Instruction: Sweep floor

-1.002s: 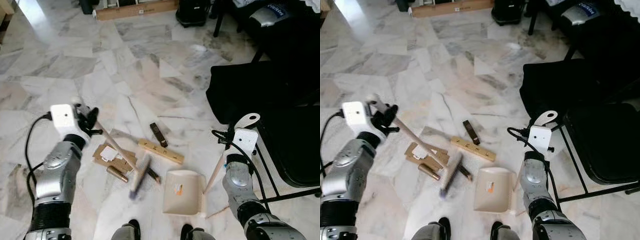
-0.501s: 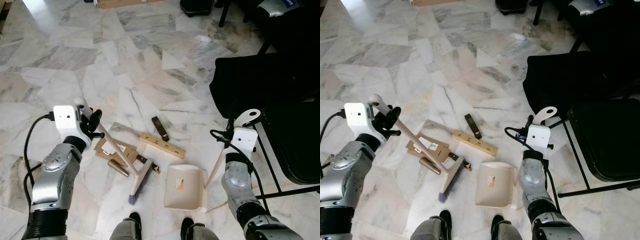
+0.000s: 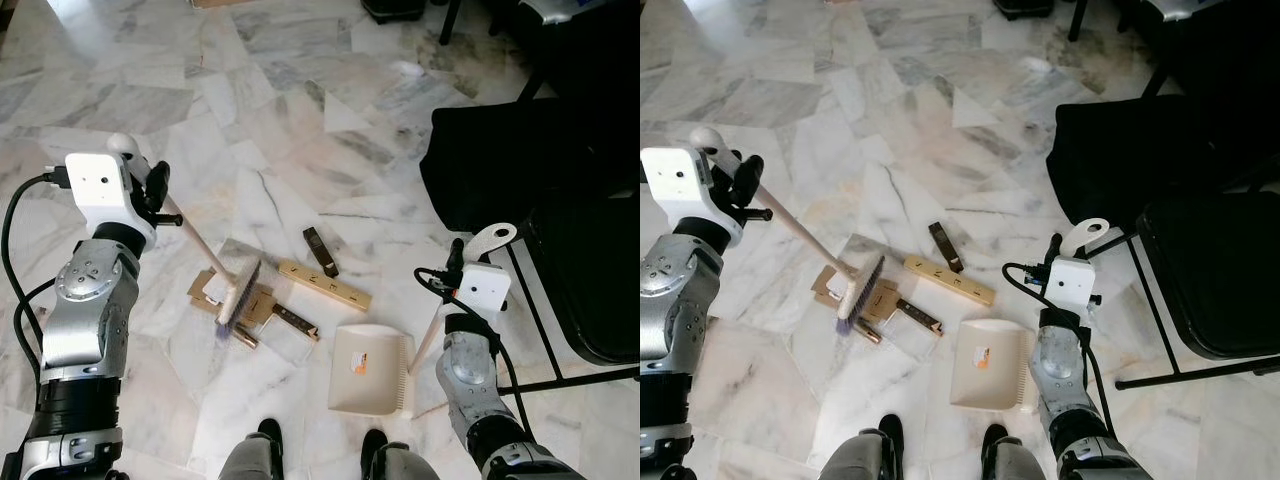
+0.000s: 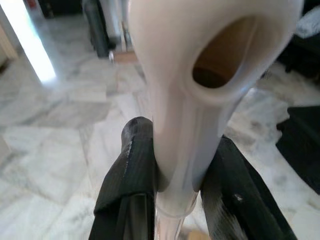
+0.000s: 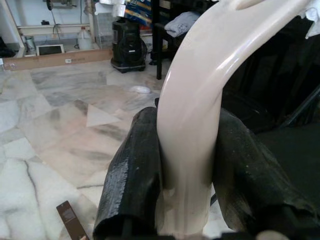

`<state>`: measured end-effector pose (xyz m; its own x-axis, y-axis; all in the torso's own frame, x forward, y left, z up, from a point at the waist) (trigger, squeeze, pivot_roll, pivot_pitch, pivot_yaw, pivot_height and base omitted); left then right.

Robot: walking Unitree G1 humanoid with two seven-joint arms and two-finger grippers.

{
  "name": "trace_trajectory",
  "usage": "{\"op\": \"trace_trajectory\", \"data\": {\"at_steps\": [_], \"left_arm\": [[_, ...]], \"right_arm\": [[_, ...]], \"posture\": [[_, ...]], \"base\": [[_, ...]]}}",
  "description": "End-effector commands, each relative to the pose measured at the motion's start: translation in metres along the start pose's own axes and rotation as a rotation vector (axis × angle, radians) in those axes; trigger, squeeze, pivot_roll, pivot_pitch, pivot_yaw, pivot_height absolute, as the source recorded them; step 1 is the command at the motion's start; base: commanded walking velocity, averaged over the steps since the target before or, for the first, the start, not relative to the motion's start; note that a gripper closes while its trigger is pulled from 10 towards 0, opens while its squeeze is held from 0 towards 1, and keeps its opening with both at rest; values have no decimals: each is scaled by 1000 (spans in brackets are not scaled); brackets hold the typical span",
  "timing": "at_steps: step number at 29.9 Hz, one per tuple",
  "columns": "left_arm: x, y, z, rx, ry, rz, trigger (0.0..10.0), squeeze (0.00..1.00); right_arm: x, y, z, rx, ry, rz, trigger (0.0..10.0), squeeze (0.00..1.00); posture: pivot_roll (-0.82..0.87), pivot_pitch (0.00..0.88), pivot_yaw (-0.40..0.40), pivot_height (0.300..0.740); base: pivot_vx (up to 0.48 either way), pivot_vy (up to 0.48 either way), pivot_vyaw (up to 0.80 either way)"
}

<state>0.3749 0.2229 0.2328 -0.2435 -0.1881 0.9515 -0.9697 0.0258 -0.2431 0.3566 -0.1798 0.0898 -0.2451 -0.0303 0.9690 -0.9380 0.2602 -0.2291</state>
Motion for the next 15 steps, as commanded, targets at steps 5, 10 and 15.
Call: {"op": "trace_trajectory", "data": {"at_steps": [5,10,15], "left_arm": [[-32,-2,26,-120,-13,-115,10000,0],[-40,1,57,-255,3,-151,10000,0],[-39,6,72,-344,102,-153,10000,0]], "right_arm": [[-51,41,15,-38,34,-234,10000,0],[-50,42,23,-48,41,-224,10000,0],[-51,43,25,-54,45,-226,10000,0]], "posture": [[186,332,65,740],[171,334,62,740],[172,333,59,740]], "base": [[0,0,0],[0,0,0],[0,0,0]]}}
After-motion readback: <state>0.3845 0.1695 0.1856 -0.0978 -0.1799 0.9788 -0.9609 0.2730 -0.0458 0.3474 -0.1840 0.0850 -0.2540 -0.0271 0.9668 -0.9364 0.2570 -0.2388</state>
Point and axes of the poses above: a point about 5 cm out from each wrist's last joint towards the gripper, its own y axis pointing back from the gripper into the wrist, its own x axis along the axis of the wrist's last joint, z = x × y, the point moved 4 cm from there along -y, pointing out of the wrist towards the gripper, and after that the axes turned 9 degrees about -y, right-handed, at the moved point
